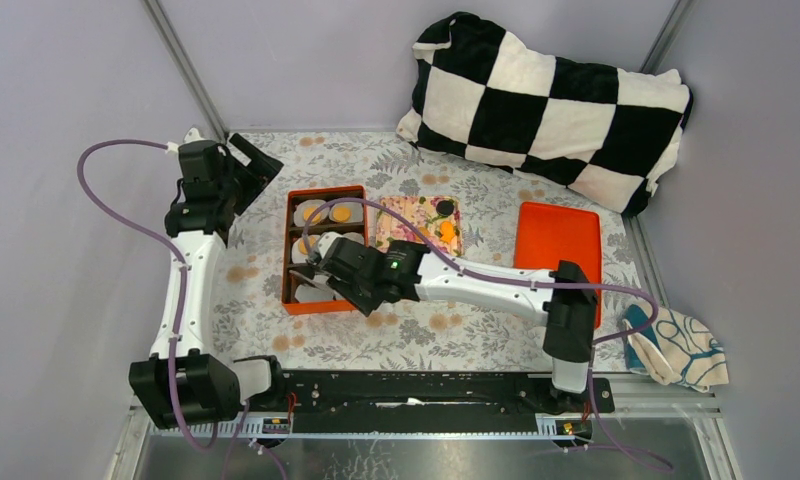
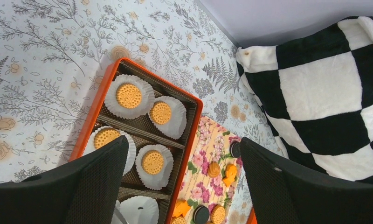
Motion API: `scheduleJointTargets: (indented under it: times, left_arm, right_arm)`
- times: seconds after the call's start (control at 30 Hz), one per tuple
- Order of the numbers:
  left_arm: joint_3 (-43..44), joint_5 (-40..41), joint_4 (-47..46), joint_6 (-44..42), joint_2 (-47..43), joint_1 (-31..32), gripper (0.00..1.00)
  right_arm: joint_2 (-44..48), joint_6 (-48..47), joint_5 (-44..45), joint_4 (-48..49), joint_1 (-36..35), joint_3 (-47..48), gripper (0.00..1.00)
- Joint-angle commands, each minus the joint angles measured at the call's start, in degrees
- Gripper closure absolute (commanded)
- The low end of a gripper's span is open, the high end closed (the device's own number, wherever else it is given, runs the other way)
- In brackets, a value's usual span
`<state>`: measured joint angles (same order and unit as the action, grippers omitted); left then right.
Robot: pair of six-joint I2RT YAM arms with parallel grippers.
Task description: Pack the cookies
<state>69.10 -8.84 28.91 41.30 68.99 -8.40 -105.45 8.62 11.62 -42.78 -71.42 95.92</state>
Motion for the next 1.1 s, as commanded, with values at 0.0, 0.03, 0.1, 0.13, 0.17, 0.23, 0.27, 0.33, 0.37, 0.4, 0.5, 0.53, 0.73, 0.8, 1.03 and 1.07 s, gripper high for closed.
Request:
scheduleJointTargets:
  times: [0.0,0.03,0.1,0.13,0.17,0.23,0.27,0.33,0.37,0.4,0.5,0.53,0.73,0.8,1.03,1.07]
  left_arm:
    - [0.9,-1.4,1.1,-1.8,-0.9,-1.2,0.07]
    - [0.8,-1.6,1.1,-1.9,-0.9,-1.3,0.07]
    - [0.5,-1.8,0.9,-2.0,-0.9,-1.6,0.07]
    - [0.4,-2.0,0.9,-2.1,-0.9,-1.7,0.07]
    - [0.2,-2.1,0.7,-2.2,-1.0,-1.8,0.07]
    - [0.2,-2.6,0.6,-2.5,-1.0,-2.0,0.06]
    - [0.1,-3.1,0.5,-2.6,-1.0,-2.0,0.06]
    - [0.1,-3.9,0.4,-3.2,-0.9,-2.1,0.06]
    - [0.1,-4.3,0.2,-3.5,-0.9,-2.1,0.06]
    - [0.1,-4.7,0.2,-3.8,-0.9,-2.1,0.05]
    - [0.1,-5.4,0.2,-4.2,-0.9,-2.1,0.05]
    - [0.1,-5.5,0.1,-4.3,-0.9,-2.1,0.05]
    - [-0.2,-6.2,-0.4,-4.3,-1.0,-2.1,0.05]
    - [-0.3,-6.5,-0.6,-4.1,-0.9,-2.1,0.05]
    - [-1.7,-8.1,-1.6,-3.4,-1.3,-2.1,0.05]
    - [-2.0,-8.3,-1.8,-3.2,-1.4,-2.1,0.05]
  right_arm:
    - [-2.1,-2.6,-2.6,2.4,-0.7,5.3,0.85]
    - [-2.7,-2.7,-2.8,2.5,-0.8,5.6,0.85]
    - [-3.8,-2.9,-3.0,2.3,-0.9,6.3,0.85]
    - [-4.2,-3.1,-3.0,2.3,-1.0,6.6,0.84]
    - [-4.6,-3.1,-3.0,2.4,-1.0,6.8,0.82]
    - [-5.2,-3.0,-2.4,2.0,-1.1,7.3,0.65]
    - [-5.2,-3.0,-2.3,2.1,-1.1,7.4,0.59]
    - [-5.0,-2.9,-2.1,2.5,-1.1,7.2,0.49]
    - [-4.9,-2.9,-2.1,2.6,-1.1,7.1,0.47]
    - [-4.9,-2.9,-2.2,2.7,-1.1,7.0,0.46]
    - [-4.8,-2.7,-1.8,2.8,-1.1,7.1,0.43]
    - [-4.7,-2.7,-1.7,2.9,-1.1,7.1,0.44]
    - [-1.9,-2.7,1.7,5.0,-1.1,4.0,0.41]
    - [-2.2,-3.3,3.0,4.6,-1.1,2.7,0.38]
    - [-0.3,-1.7,9.7,5.0,-1.1,-8.1,0.39]
    - [0.4,-1.5,9.6,4.8,-1.1,-10.1,0.39]
